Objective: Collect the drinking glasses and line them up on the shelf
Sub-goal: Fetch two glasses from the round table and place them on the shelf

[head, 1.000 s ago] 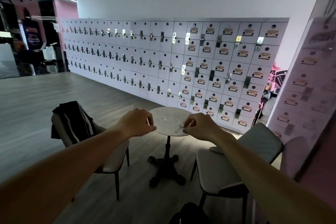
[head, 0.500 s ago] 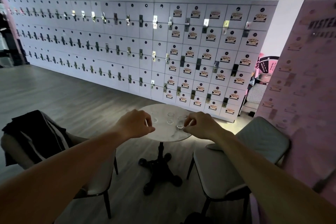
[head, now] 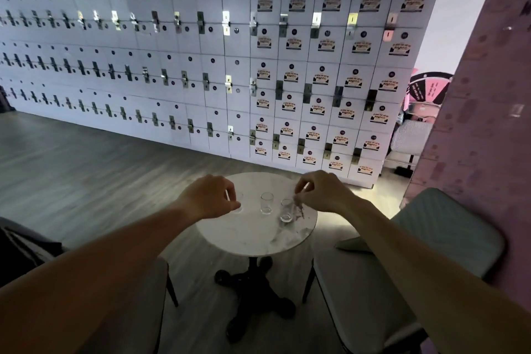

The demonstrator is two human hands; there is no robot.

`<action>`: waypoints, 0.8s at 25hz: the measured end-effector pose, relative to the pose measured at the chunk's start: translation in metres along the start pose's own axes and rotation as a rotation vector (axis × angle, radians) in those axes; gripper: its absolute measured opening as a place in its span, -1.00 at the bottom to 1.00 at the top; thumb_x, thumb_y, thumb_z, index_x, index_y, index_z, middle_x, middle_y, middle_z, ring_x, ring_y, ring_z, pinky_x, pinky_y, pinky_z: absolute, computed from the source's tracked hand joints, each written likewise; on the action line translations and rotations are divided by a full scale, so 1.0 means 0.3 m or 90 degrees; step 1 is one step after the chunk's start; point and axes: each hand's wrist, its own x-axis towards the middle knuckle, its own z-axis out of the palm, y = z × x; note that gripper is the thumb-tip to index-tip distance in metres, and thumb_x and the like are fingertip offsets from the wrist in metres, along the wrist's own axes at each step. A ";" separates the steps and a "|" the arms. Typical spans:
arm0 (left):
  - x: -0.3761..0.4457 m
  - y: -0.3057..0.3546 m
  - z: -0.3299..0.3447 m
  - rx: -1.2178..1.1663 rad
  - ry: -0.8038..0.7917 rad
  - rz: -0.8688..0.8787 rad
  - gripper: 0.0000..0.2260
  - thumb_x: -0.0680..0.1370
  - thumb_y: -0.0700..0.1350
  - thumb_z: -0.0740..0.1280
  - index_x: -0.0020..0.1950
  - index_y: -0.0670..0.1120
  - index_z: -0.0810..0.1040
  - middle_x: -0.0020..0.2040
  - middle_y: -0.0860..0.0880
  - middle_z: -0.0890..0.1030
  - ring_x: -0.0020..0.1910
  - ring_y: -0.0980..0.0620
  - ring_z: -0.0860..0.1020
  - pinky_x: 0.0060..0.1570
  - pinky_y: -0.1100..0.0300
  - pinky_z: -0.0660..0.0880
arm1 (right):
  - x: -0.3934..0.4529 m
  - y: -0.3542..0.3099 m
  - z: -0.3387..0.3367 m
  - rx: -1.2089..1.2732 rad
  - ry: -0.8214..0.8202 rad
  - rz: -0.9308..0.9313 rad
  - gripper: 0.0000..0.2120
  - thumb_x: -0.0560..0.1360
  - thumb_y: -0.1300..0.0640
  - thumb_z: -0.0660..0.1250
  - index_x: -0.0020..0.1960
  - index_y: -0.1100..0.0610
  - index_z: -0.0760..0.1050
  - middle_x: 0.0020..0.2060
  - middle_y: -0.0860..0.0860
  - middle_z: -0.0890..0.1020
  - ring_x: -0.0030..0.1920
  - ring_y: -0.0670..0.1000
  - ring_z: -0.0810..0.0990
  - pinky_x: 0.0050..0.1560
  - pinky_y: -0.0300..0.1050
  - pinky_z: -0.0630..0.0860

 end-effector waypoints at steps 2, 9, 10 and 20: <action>0.122 -0.015 0.036 -0.004 -0.005 0.010 -0.85 0.42 0.14 0.45 -0.20 0.08 0.64 -0.26 0.17 0.62 -0.22 0.15 0.58 -0.16 0.20 0.48 | 0.103 0.044 0.007 0.007 0.007 0.015 -0.91 0.40 0.05 0.49 -0.17 -0.06 0.58 -0.21 -0.09 0.66 -0.20 -0.12 0.60 -0.32 -0.29 0.40; 0.465 -0.053 0.211 -0.032 -0.083 0.027 -0.87 0.41 0.14 0.44 -0.22 0.11 0.61 -0.20 0.13 0.66 -0.15 0.08 0.61 -0.06 0.15 0.53 | 0.373 0.193 0.082 0.008 -0.037 0.083 -0.93 0.40 0.05 0.47 -0.17 -0.05 0.58 -0.24 -0.11 0.63 -0.22 -0.14 0.59 -0.32 -0.30 0.40; 0.521 -0.062 0.242 -0.037 -0.093 0.035 -0.88 0.41 0.13 0.44 -0.20 0.11 0.61 -0.18 0.11 0.67 -0.13 0.06 0.62 -0.04 0.13 0.54 | 0.413 0.218 0.095 0.010 -0.041 0.096 -0.95 0.41 0.06 0.45 -0.16 -0.04 0.59 -0.23 -0.09 0.64 -0.21 -0.12 0.60 -0.32 -0.30 0.41; 1.079 -0.175 0.618 -0.117 -0.193 0.123 -0.72 0.44 0.07 0.45 0.10 0.02 0.60 0.18 -0.07 0.54 0.07 -0.05 0.57 0.06 0.14 0.45 | 0.825 0.470 0.301 -0.002 -0.080 0.259 -0.96 0.41 0.05 0.43 -0.20 -0.06 0.57 -0.23 -0.10 0.64 -0.18 -0.10 0.61 -0.26 -0.26 0.45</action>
